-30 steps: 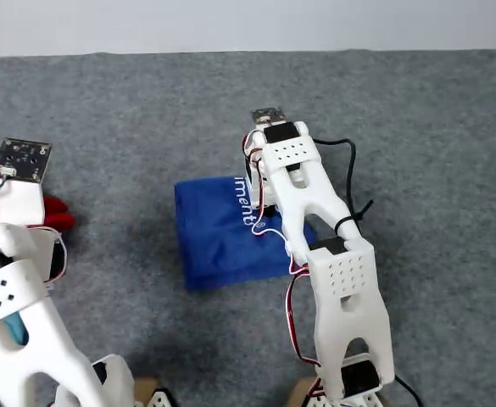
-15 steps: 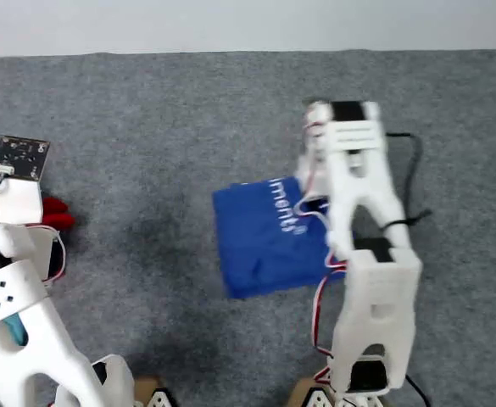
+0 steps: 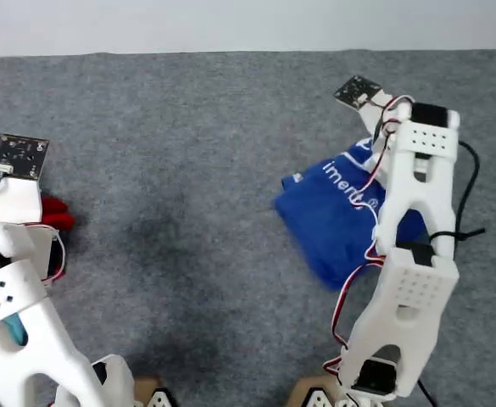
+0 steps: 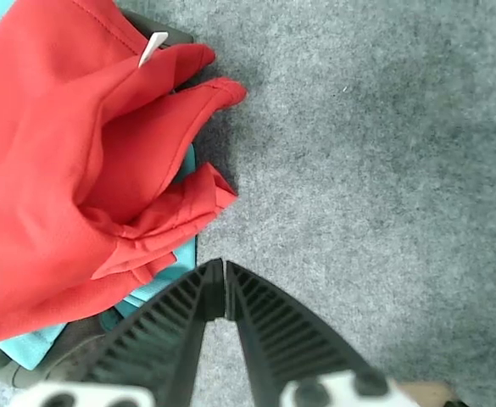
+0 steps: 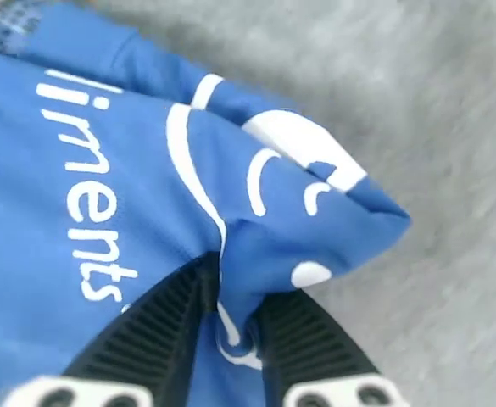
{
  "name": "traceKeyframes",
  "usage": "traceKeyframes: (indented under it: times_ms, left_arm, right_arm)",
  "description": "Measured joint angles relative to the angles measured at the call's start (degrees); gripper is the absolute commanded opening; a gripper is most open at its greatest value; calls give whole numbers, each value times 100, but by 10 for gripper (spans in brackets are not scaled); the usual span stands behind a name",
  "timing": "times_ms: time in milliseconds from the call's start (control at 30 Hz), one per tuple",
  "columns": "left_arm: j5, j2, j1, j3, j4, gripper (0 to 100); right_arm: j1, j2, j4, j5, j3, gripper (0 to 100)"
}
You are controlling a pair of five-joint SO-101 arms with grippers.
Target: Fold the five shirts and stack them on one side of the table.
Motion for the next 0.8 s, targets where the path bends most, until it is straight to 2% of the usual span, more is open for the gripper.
traceKeyframes:
  times_ms: [100,233,367,533,600,667,800]
  left_arm:
    - [0,0,0,0,0,7]
    - [0,0,0,0,0,7]
    - [0,0,0,0,0,7]
    - [-18,0,0,0,0,7]
    - [-18,0,0,0,0,7]
    - [-18,0,0,0,0,7]
    - [-18,0,0,0,0,7]
  right_arm:
    - [-35,202,-501,255,0,56]
    - [-35,299,-756,220,0,173]
    - [-35,299,-809,-791,0,224]
    - [-35,229,-791,-2752,-211,221]
    - [-35,70,-571,-3385,-264,191]
    - [-70,-123,-123,-3710,-264,133]
    - [-536,-466,1020,-3833,-264,54]
